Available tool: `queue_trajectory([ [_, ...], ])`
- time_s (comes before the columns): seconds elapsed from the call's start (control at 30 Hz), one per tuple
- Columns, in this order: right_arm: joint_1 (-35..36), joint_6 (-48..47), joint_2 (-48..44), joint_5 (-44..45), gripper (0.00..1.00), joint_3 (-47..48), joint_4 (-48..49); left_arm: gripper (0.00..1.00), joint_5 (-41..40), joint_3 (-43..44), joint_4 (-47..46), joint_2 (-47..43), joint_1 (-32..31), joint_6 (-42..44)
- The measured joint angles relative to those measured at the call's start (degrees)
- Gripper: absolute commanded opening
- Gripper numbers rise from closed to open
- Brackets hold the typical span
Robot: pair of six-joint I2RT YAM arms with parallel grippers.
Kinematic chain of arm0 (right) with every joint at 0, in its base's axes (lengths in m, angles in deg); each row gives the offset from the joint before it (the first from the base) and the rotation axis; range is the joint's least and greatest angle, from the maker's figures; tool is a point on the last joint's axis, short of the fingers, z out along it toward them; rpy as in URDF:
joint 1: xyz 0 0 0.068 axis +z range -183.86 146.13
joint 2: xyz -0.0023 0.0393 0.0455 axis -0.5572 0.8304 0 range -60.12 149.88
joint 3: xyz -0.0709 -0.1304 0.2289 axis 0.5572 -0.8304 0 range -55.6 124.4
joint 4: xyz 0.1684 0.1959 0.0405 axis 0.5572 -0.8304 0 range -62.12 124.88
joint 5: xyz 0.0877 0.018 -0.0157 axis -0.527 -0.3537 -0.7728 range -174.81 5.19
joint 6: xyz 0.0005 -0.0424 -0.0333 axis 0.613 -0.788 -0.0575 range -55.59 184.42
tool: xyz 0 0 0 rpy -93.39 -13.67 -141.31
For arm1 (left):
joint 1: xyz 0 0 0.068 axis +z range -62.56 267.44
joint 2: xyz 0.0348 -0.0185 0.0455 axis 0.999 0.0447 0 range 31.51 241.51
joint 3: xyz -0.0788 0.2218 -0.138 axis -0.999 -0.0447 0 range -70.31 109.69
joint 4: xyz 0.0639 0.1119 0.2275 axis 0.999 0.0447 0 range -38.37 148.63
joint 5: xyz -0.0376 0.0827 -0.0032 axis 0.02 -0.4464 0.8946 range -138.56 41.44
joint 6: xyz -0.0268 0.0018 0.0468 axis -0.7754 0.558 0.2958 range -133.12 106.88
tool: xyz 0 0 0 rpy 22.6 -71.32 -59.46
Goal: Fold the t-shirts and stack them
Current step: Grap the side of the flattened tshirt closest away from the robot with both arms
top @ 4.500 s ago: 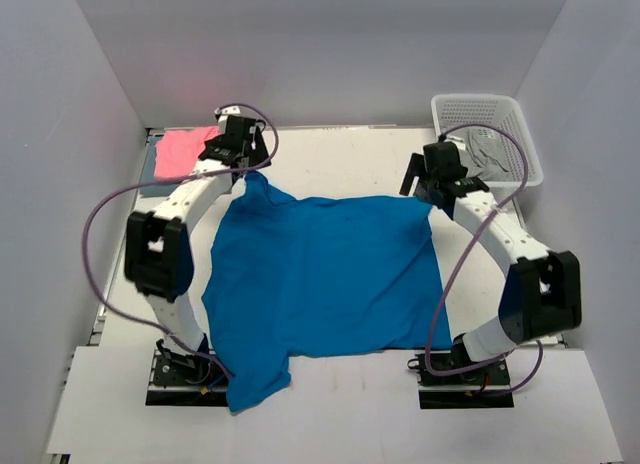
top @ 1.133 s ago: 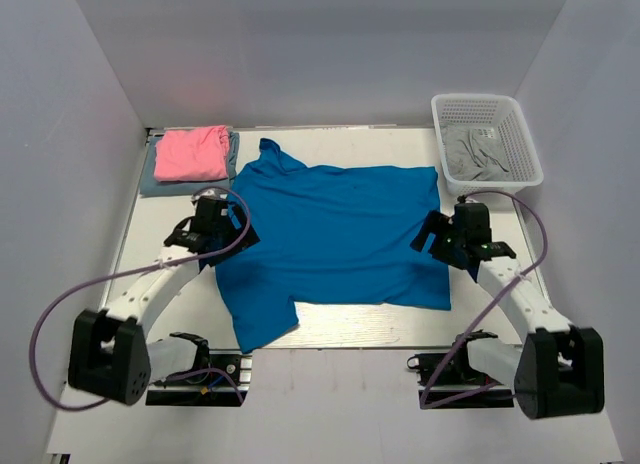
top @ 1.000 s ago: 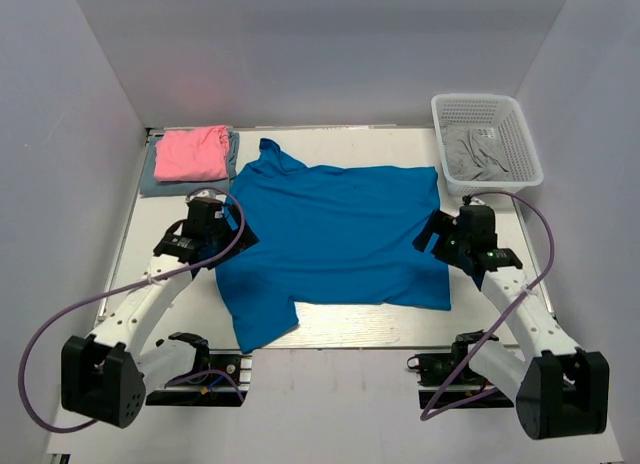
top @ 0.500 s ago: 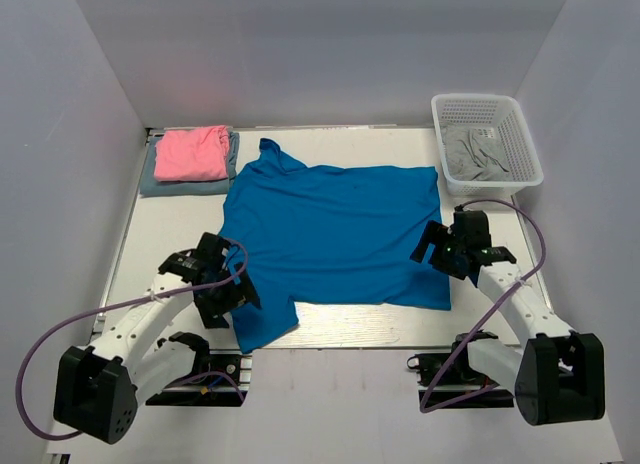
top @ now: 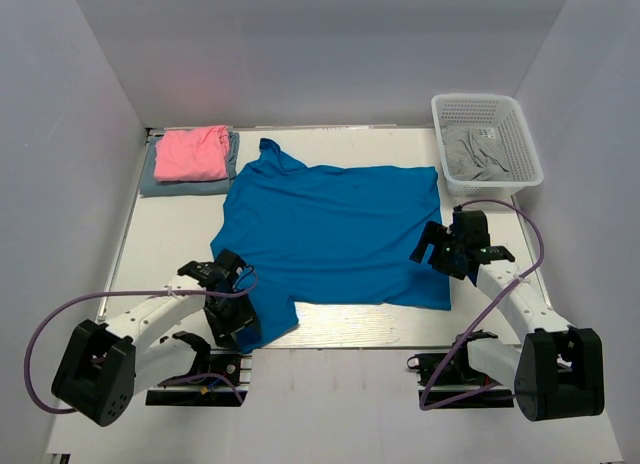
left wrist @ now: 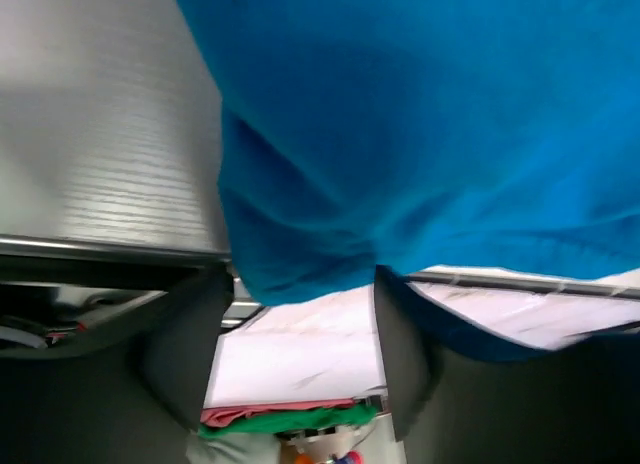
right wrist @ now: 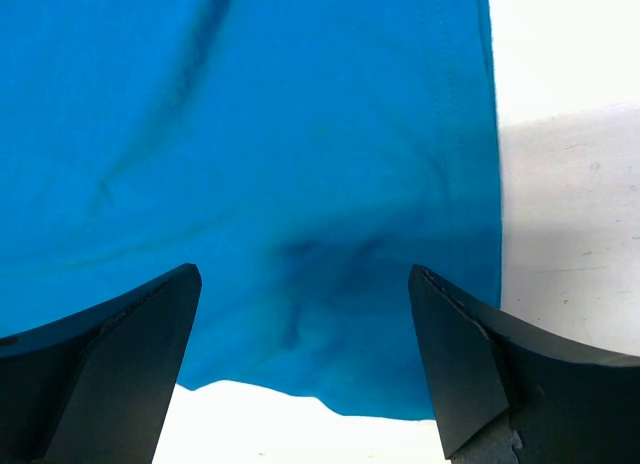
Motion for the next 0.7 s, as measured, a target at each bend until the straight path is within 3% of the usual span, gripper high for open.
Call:
queue_trajectory([
  [0.03,-0.07,0.02,-0.17,0.11,0.9,-0.04,0.11,0.52,-0.04,-0.07,-0.39,0.15,-0.33,-0.44],
  [0.1,-0.09,0.02,-0.44,0.22,0.9,-0.26,0.52,0.42,-0.24,-0.28,-1.64,0.52,-1.18,-1.07],
  [0.27,-0.13,0.02,-0.46,0.5,0.9,-0.39,0.55,0.0,-1.33,-0.33,-3.34,2.67,-2.47,-2.78],
  [0.47,-0.2,0.72,-0.48,1.75,0.9,-0.39,-0.02,0.0,-2.32,-0.09,-3.15,2.69,-3.26,-3.74],
  [0.7,-0.24,4.31,-1.57,4.5,0.9,-0.39,-7.56,0.0,-4.5,1.9,-2.4,-2.86,-3.45,-3.91],
])
